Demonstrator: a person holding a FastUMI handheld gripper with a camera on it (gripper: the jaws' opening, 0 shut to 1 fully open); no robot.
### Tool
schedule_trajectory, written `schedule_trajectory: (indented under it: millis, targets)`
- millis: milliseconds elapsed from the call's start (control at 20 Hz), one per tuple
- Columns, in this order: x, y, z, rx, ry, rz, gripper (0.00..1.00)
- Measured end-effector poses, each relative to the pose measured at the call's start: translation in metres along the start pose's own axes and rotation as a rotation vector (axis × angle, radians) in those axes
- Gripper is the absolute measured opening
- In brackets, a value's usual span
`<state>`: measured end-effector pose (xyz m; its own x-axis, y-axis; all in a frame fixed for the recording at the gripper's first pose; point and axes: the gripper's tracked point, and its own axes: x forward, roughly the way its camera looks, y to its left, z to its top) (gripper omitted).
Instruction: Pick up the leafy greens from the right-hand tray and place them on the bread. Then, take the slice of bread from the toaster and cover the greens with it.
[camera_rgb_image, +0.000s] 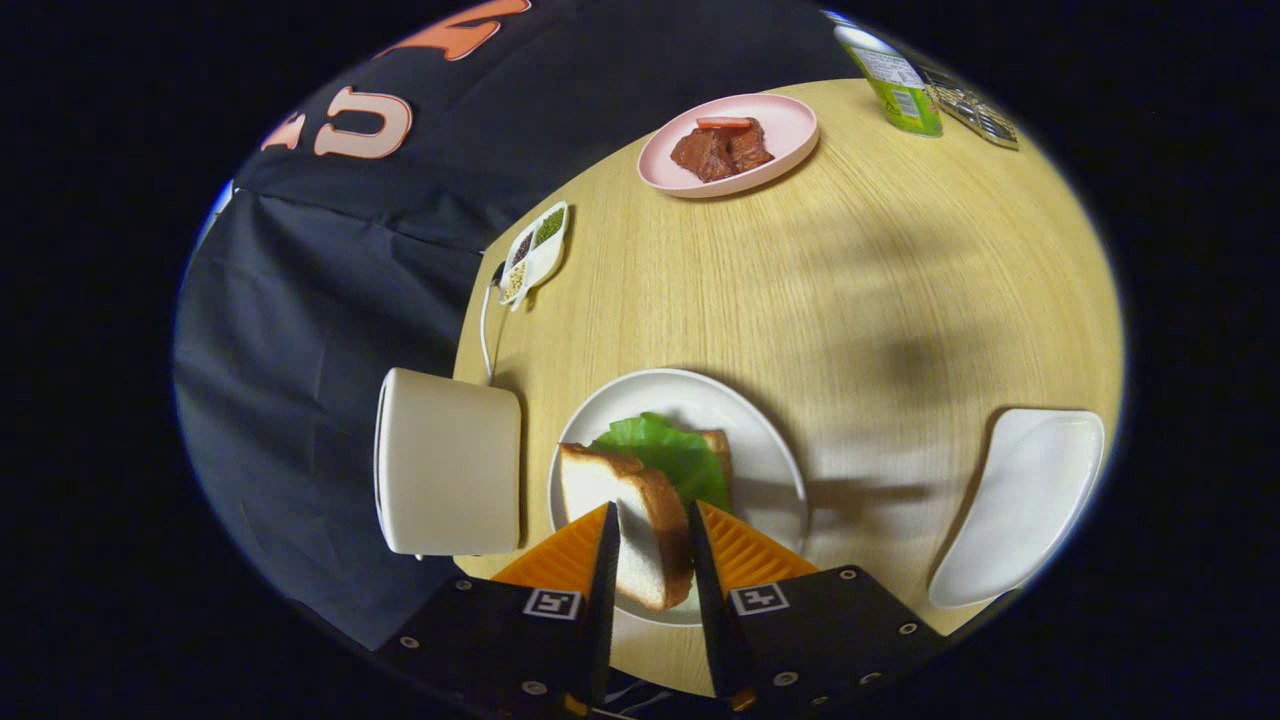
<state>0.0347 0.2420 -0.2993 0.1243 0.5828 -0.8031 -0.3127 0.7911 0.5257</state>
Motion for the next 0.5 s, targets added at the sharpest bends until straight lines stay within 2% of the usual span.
schedule_trajectory:
  millis: [50,100,200,350,400,500]
  targets:
    - [-0.003,-0.006,0.000,-0.010,-0.001,-0.027,0.44]
    - [-0.008,-0.011,0.002,-0.023,-0.009,-0.053,0.55]
    - [-0.020,-0.014,0.010,-0.036,-0.031,-0.084,0.68]
    - [-0.046,-0.017,0.025,-0.060,-0.079,-0.140,0.83]
    - [-0.055,-0.017,0.032,-0.068,-0.098,-0.162,0.93]
    - [-0.079,-0.019,0.047,-0.096,-0.153,-0.215,0.98]
